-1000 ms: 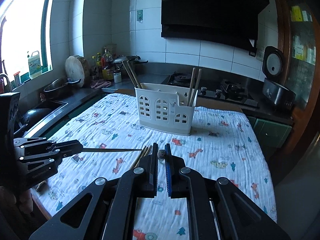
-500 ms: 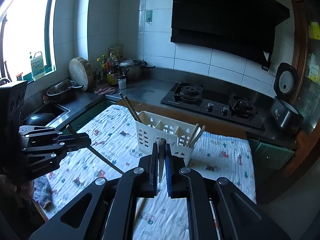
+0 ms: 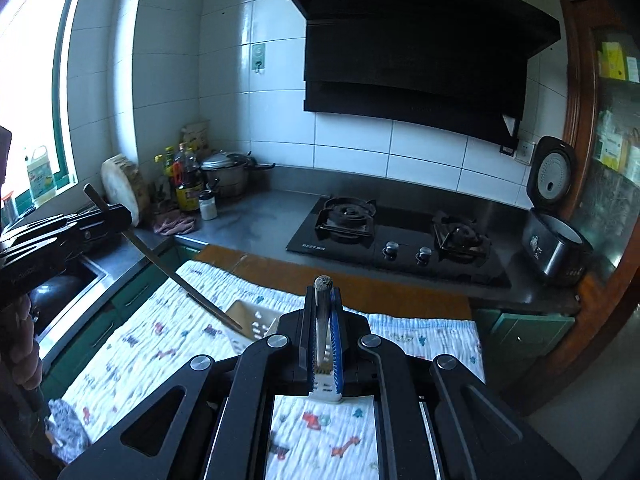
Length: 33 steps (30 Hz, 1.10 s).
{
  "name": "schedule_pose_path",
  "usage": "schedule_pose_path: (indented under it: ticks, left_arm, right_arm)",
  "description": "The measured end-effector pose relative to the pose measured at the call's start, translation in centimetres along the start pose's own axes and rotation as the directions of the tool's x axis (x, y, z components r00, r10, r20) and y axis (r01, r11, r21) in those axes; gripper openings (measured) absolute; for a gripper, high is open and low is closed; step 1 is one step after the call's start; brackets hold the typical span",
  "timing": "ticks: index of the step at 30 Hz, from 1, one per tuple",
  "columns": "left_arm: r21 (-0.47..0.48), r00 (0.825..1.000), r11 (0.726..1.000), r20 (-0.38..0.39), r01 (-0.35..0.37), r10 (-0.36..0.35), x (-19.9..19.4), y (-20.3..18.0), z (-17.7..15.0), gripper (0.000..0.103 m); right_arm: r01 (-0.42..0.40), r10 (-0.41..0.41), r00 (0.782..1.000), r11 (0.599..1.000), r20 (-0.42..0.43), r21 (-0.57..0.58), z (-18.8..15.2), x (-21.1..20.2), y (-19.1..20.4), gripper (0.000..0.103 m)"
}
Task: Organize utensils
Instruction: 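Carry both held chopsticks toward the white utensil holder, then lower the chopsticks into the holder and open both tools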
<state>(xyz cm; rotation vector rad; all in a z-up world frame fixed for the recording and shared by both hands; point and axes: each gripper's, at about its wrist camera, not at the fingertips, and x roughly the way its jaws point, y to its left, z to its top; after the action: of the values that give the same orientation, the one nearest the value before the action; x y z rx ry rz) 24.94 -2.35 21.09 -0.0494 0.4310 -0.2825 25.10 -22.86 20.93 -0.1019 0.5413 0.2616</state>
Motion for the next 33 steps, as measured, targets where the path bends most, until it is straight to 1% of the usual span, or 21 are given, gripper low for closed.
schedule_pose_path:
  ticks: [4, 8, 13, 15, 17, 20, 26, 28, 30, 31, 32, 33]
  left_arm:
    - [-0.019, 0.999, 0.999, -0.034, -0.033, 0.033, 2.8, 0.9, -0.1, 0.005]
    - [-0.055, 0.996, 0.998, -0.088, -0.029, 0.024, 5.5, 2.1, -1.3, 0.005]
    - [-0.082, 0.989, 0.996, -0.149, -0.021, 0.009, 7.6, 3.5, -2.9, 0.005]
    - [-0.081, 0.987, 0.996, -0.161, -0.030, 0.017, 8.0, 3.6, -3.2, 0.005]
    - [-0.076, 0.985, 0.997, -0.170, -0.024, 0.011, 8.3, 3.6, -3.5, 0.006]
    - [-0.073, 0.981, 0.997, -0.193, -0.018, 0.003, 8.6, 3.4, -4.0, 0.006]
    - [-0.057, 0.973, 0.998, -0.229, -0.027, 0.013, 9.4, 2.9, -4.9, 0.006]
    - [-0.047, 0.972, 0.998, -0.232, -0.038, 0.026, 9.4, 2.8, -5.2, 0.007]
    - [-0.053, 0.971, 0.998, -0.238, -0.030, 0.017, 9.5, 2.8, -5.3, 0.007]
    - [-0.058, 0.972, 0.998, -0.236, -0.026, 0.011, 9.4, 2.9, -5.3, 0.009]
    - [-0.061, 0.972, 0.998, -0.234, -0.018, 0.004, 9.3, 2.9, -5.3, 0.014]
    - [-0.057, 0.973, 0.998, -0.229, -0.019, 0.006, 9.1, 2.8, -5.3, 0.017]
  right_arm:
    - [0.014, -0.014, 1.000, 1.000, -0.010, 0.010, 0.4, 1.9, -0.5, 0.007]
    - [0.035, -0.035, 0.999, 0.999, -0.030, 0.003, 0.2, 3.8, -0.4, 0.007]
    - [0.020, -0.019, 0.997, 1.000, -0.074, 0.004, -0.7, 6.0, -0.6, 0.007]
    - [0.019, -0.019, 0.996, 1.000, -0.091, 0.002, -1.2, 6.5, -0.5, 0.007]
    - [0.013, -0.012, 0.994, 1.000, -0.106, 0.007, -1.8, 7.0, -0.3, 0.007]
    - [0.012, -0.010, 0.993, 1.000, -0.119, 0.009, -2.3, 7.4, -0.3, 0.007]
    - [0.011, -0.008, 0.989, 1.000, -0.147, 0.016, -3.3, 8.3, -0.2, 0.007]
    - [0.012, -0.009, 0.989, 1.000, -0.148, 0.023, -3.4, 8.4, -0.4, 0.007]
    - [0.015, -0.010, 0.989, 0.999, -0.147, 0.032, -3.5, 8.4, -0.5, 0.007]
    - [0.020, -0.015, 0.990, 0.999, -0.142, 0.033, -3.4, 8.3, -0.6, 0.008]
    - [0.019, -0.014, 0.990, 0.999, -0.140, 0.035, -3.4, 8.2, -0.7, 0.009]
    - [0.021, -0.015, 0.990, 0.999, -0.137, 0.038, -3.3, 8.0, -0.8, 0.009]
